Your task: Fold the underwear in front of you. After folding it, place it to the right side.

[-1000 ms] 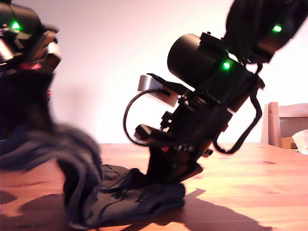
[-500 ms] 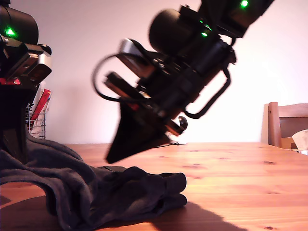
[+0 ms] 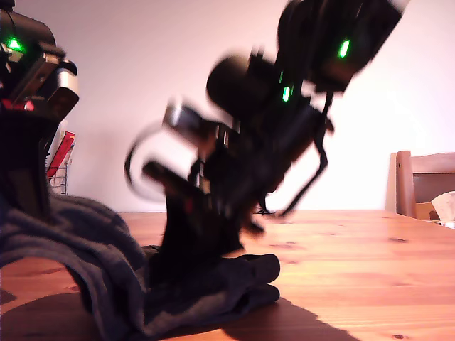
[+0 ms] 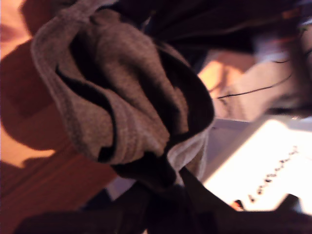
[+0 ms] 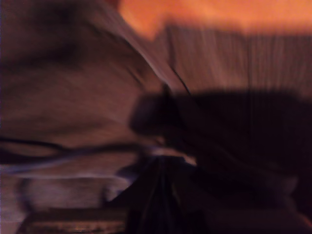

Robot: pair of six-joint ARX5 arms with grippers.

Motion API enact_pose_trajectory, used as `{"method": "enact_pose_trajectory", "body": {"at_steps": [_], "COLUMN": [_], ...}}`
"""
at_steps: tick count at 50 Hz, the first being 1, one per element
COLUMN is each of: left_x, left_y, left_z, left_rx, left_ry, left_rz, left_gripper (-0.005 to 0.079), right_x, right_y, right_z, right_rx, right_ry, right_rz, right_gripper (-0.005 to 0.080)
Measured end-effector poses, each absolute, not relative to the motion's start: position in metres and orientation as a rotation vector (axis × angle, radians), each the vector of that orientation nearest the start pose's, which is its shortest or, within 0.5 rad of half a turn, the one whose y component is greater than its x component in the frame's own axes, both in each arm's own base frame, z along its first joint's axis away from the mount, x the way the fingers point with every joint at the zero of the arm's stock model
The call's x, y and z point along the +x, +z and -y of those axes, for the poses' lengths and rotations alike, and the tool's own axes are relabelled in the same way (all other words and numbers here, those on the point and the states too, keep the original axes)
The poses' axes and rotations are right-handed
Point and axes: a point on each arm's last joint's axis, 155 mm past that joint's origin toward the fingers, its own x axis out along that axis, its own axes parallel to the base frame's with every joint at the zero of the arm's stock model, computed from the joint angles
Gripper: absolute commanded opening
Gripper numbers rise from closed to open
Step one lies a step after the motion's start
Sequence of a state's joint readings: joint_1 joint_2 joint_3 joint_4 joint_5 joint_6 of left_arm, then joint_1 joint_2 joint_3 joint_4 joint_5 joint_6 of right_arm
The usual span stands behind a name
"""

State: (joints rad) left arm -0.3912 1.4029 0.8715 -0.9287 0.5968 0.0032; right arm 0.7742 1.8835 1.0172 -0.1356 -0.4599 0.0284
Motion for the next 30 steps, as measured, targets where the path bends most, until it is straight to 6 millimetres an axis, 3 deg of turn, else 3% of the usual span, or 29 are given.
{"method": "enact_pose_trajectory", "body": {"at_steps": [18, 30], "left_x": [0.173, 0.204], "left_y": [0.089, 0.092], "left_z": [0.205, 0.216], "left_rx": [-0.264, -0.267], "left_ry": [-0.914, -0.905], "left_rz": [-1.512, -1.378], "left_gripper": [-0.0021, -0.0021], "right_x": [0.239, 0.228], "right_y": [0.008, 0.004], "right_z": [-0.355, -0.352], "right_rx": [-0.136, -0.158], "right_ry": [1.124, 1.146], "right_rz": [-1.125, -1.162], "right_gripper": [-0.0013, -0.0013]}}
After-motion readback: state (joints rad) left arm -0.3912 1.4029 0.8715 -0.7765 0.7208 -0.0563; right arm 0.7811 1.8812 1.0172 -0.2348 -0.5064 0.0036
